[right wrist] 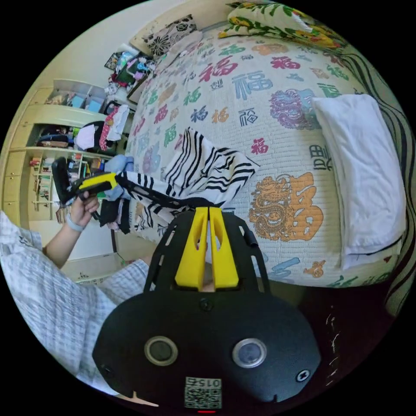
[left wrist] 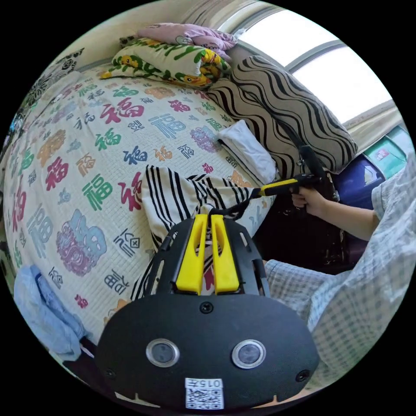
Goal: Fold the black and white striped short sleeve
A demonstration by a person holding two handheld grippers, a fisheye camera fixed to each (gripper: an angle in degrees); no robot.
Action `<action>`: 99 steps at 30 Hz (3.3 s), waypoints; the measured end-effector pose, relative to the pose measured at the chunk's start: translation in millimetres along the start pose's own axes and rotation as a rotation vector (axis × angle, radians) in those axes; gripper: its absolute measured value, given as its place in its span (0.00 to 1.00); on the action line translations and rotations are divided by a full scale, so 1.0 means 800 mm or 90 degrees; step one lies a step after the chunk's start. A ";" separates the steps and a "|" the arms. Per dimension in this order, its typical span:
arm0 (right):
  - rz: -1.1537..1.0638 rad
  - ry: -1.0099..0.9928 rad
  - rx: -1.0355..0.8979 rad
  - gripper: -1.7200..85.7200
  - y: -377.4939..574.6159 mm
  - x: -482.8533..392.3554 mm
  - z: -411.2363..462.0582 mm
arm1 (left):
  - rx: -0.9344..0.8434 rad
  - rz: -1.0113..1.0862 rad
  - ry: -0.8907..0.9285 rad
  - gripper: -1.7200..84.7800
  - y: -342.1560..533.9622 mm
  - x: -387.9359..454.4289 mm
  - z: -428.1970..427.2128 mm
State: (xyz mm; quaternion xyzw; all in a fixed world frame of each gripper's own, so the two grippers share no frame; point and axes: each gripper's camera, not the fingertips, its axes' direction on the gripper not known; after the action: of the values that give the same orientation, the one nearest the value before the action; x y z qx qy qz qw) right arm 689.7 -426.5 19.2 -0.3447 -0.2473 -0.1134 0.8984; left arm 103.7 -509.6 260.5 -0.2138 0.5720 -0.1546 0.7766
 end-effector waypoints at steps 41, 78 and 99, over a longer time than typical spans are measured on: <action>-0.112 0.089 0.062 0.06 -0.340 -0.074 -0.034 | 0.236 -0.131 -0.078 0.11 -0.242 -0.298 -0.200; 0.226 0.012 -0.182 0.09 -0.222 0.192 0.322 | 0.028 -0.476 -0.063 0.01 0.136 -0.669 -0.167; 0.288 -0.022 -0.329 0.01 -0.154 0.227 0.412 | -0.142 -0.530 -0.052 0.02 0.280 -0.719 -0.014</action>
State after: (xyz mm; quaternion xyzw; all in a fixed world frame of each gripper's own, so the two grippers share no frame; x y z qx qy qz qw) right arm 677.6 -300.6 394.4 -0.6086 -0.1433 0.0354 0.7797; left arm -79.3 -39.6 616.4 -0.5149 0.4191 -0.3836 0.6419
